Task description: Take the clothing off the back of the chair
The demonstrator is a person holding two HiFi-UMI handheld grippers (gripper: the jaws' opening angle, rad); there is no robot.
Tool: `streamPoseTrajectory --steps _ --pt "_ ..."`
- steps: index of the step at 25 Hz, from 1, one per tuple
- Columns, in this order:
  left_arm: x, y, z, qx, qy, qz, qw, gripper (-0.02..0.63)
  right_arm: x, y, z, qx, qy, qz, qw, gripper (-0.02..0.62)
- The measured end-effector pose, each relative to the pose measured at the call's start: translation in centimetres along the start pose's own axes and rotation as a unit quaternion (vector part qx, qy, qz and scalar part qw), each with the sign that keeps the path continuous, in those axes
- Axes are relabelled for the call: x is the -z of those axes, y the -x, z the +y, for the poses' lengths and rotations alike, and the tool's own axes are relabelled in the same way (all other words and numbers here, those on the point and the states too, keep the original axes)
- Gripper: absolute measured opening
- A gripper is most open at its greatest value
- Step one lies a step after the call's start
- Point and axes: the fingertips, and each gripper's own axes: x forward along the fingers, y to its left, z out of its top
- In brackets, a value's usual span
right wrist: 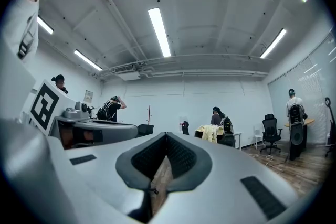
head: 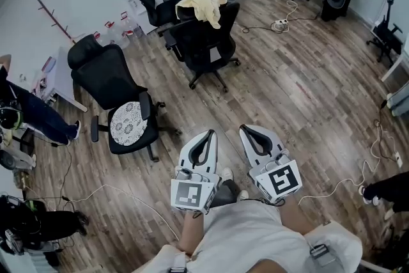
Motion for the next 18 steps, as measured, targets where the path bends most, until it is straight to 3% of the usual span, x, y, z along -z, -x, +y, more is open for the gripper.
streamPoseTrajectory --steps 18 --pt "0.8 -7.7 9.1 0.020 0.009 0.003 0.9998 0.018 1.0 -10.7 -4.1 0.033 0.008 0.012 0.999 0.020"
